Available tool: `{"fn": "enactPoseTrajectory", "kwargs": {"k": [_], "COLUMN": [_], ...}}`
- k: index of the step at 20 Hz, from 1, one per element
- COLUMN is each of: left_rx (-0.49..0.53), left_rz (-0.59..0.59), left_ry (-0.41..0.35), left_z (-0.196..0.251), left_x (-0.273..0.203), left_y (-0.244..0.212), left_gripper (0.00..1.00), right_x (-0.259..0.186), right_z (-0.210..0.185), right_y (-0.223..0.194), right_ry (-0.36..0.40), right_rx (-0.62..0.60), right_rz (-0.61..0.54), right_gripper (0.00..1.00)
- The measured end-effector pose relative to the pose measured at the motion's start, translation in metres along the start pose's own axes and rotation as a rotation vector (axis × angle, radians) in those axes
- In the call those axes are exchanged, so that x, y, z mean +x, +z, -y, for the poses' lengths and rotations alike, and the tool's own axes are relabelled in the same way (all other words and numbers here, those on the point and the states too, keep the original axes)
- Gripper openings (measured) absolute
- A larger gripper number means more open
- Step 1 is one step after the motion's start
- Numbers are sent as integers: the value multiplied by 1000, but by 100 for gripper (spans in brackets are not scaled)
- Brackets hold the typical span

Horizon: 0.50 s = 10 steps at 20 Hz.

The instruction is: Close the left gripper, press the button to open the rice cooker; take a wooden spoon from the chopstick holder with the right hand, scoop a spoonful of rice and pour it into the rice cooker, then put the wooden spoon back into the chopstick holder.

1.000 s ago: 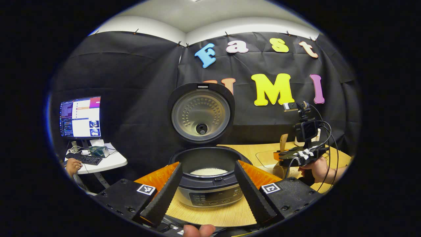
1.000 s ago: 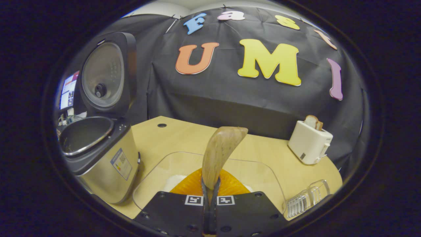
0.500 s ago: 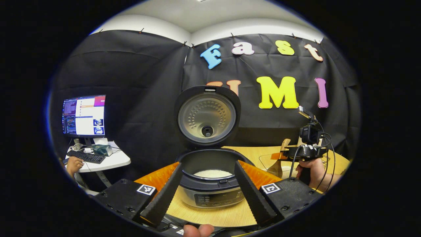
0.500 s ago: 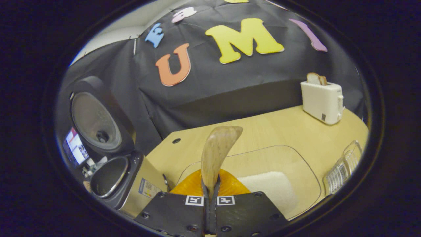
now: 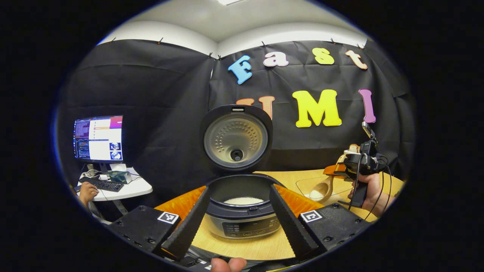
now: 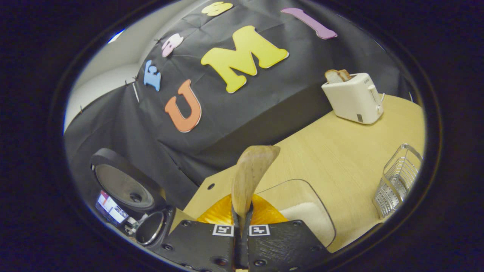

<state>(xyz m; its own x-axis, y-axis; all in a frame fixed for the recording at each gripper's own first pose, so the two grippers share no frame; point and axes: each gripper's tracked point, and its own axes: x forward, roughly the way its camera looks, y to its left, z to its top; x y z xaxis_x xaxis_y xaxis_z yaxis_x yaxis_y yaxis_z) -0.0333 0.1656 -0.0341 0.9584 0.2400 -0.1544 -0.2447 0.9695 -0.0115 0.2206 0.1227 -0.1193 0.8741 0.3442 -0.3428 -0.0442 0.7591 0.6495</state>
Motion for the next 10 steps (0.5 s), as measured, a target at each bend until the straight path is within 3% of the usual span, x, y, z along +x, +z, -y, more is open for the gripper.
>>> {"fn": "enactPoseTrajectory", "kwargs": {"k": [5, 10], "left_rx": [8, -8], "left_rz": [-3, -16], "left_ry": [-13, -14], "left_z": [1, -8], "left_x": [2, 3], "left_y": [-3, -6], "left_gripper": [100, 100], "right_x": [-10, -26], "right_z": [18, -26], "right_y": [26, 44], "right_ry": [-12, 39], "right_rx": [90, 70], "right_rz": [55, 86], "right_gripper": [0, 0]}}
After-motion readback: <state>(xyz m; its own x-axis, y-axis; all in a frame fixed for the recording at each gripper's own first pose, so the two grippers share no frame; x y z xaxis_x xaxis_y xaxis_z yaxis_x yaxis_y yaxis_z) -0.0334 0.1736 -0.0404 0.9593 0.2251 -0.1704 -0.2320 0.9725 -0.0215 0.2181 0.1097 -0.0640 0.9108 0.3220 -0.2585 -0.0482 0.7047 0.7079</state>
